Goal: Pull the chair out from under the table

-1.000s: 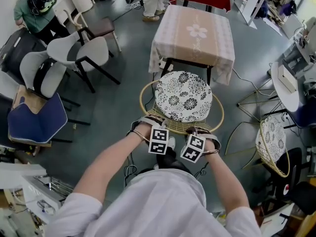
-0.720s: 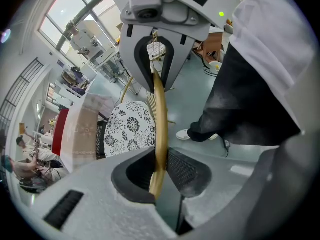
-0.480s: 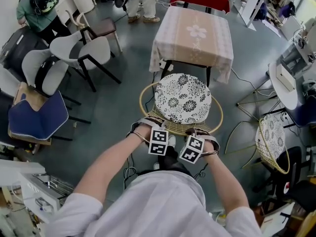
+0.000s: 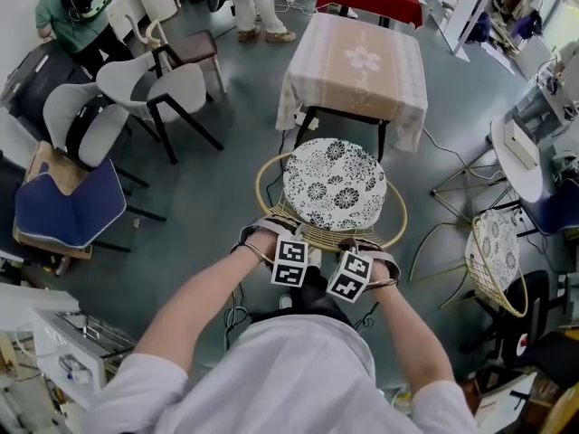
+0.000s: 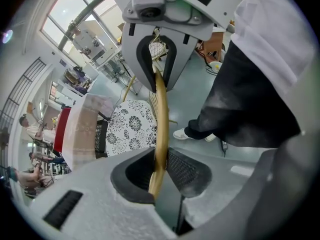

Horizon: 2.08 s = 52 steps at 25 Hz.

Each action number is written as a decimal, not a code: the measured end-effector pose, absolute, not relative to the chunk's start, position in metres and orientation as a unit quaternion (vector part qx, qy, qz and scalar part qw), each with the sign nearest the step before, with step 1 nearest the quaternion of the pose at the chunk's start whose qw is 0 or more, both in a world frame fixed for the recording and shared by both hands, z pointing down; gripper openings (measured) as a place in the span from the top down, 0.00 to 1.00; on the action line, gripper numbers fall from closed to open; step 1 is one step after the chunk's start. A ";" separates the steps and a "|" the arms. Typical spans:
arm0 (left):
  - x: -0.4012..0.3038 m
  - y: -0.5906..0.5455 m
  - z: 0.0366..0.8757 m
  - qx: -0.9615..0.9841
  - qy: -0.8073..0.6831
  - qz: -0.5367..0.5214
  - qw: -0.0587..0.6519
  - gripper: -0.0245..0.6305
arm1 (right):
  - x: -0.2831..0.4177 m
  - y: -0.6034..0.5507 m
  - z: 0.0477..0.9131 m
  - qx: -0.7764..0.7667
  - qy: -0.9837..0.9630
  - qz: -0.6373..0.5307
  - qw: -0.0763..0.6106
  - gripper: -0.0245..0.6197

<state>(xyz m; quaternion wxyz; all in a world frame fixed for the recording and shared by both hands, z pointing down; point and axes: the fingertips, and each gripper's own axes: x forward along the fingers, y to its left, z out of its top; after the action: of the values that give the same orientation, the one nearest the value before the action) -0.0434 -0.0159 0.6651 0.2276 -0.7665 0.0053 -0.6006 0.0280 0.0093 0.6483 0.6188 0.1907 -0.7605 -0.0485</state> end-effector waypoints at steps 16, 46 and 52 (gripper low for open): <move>-0.041 -0.011 0.652 -0.814 0.063 -0.564 0.125 0.80 | 0.029 0.009 0.637 0.258 -0.768 0.030 0.586 0.82; 0.016 -0.062 0.463 -0.917 0.325 -0.171 -0.154 0.95 | 0.027 -0.051 0.469 0.511 -0.819 0.146 0.216 0.96; 0.007 -0.066 0.456 -0.910 0.354 -0.147 -0.159 0.95 | 0.026 -0.054 0.455 0.524 -0.821 0.141 0.177 0.96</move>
<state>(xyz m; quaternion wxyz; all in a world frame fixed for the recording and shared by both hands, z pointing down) 0.0066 -0.0657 0.4557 -0.1587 -0.9099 0.3539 -0.1475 0.0255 -0.0542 0.4555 0.1771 0.5243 -0.8209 0.1410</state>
